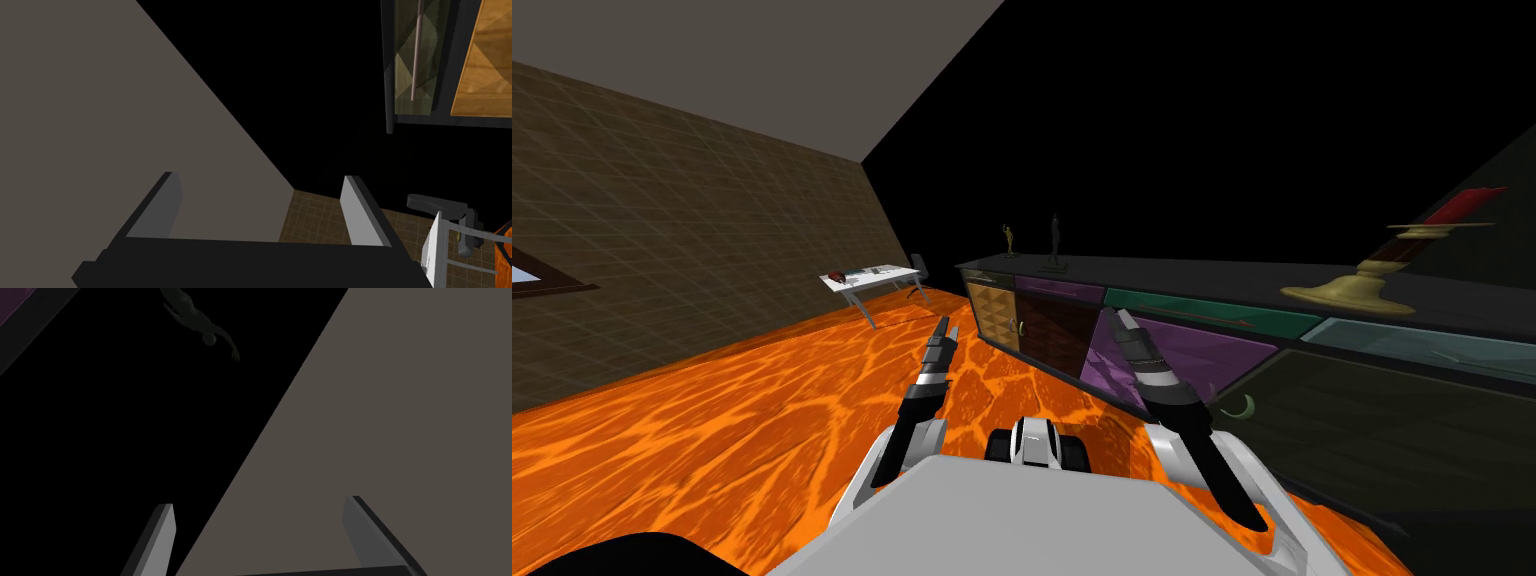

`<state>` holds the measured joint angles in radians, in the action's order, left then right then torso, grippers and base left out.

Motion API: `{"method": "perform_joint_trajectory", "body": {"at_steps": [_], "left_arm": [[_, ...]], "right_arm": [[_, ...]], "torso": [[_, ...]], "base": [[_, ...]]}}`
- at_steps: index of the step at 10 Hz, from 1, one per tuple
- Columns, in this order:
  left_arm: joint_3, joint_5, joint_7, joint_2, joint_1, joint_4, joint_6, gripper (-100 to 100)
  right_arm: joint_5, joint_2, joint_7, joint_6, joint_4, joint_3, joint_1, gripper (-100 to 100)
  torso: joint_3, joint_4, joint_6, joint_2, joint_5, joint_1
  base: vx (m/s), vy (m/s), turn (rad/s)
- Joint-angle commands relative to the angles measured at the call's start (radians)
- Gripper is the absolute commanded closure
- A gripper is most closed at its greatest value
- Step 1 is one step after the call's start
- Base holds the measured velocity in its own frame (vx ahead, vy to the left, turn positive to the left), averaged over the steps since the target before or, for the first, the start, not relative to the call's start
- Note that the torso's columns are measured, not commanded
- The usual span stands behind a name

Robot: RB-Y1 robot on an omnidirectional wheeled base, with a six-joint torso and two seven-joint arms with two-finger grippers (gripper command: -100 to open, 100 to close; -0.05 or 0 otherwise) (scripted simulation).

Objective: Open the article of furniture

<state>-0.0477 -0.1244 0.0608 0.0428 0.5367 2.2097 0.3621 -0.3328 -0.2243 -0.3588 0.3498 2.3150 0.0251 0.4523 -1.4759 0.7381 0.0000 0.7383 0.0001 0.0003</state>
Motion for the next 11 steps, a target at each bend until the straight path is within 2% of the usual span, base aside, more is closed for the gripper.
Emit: {"method": "perform_joint_trajectory", "body": {"at_steps": [1, 2, 4, 5, 7, 8, 10, 11], "left_arm": [[0.0, 0.0, 0.0, 0.0, 0.0, 0.0, 0.0, 0], [0.0, 0.0, 0.0, 0.0, 0.0, 0.0, 0.0, 0], [0.0, 0.0, 0.0, 0.0, 0.0, 0.0, 0.0, 0], [0.0, 0.0, 0.0, 0.0, 0.0, 0.0, 0.0, 0], [0.0, 0.0, 0.0, 0.0, 0.0, 0.0, 0.0, 0], [0.0, 0.0, 0.0, 0.0, 0.0, 0.0, 0.0, 0], [0.0, 0.0, 0.0, 0.0, 0.0, 0.0, 0.0, 0], [0.0, 0.0, 0.0, 0.0, 0.0, 0.0, 0.0, 0]], "right_arm": [[-0.082, -0.027, -0.08, -0.004, -0.02, 0.016, -0.009, -100], [-0.09, -0.027, -0.091, -0.004, -0.02, 0.016, -0.009, -100], [-0.156, -0.047, -0.154, -0.007, -0.039, 0.026, -0.019, -100], [-0.16, -0.047, -0.159, -0.007, -0.039, 0.026, -0.019, -100], [-0.226, -0.068, -0.222, -0.009, -0.061, 0.036, -0.03, -100], [-0.229, -0.068, -0.23, -0.009, -0.061, 0.036, -0.03, -100], [-0.295, -0.091, -0.295, -0.011, -0.086, 0.043, -0.042, -100], [-0.296, -0.091, -0.302, -0.011, -0.086, 0.043, -0.042, -100]], "torso": [[0.0, 0.0, 0.0, 0.0, 0.0, 0.0], [0.0, 0.0, 0.0, -0.001, 0.0, 0.0], [0.001, 0.0, 0.0, 0.001, 0.0, -0.001], [0.0, 0.0, 0.0, 0.0, 0.0, 0.0], [0.0, 0.0, 0.0, 0.0, 0.0, 0.0], [-0.001, 0.0, 0.0, -0.001, 0.0, 0.0], [0.0, 0.0, 0.0, 0.0, 0.0, -0.001], [0.0, 0.0, 0.0, 0.0, 0.0, 0.0]], "base": [[0.068, 0.012, -0.022], [0.043, 0.006, -0.004], [0.04, 0.006, -0.014], [0.039, 0.007, -0.005], [0.049, 0.006, -0.004], [0.047, 0.006, -0.002], [0.052, -0.002, 0.004], [0.04, 0.001, 0.003]]}}
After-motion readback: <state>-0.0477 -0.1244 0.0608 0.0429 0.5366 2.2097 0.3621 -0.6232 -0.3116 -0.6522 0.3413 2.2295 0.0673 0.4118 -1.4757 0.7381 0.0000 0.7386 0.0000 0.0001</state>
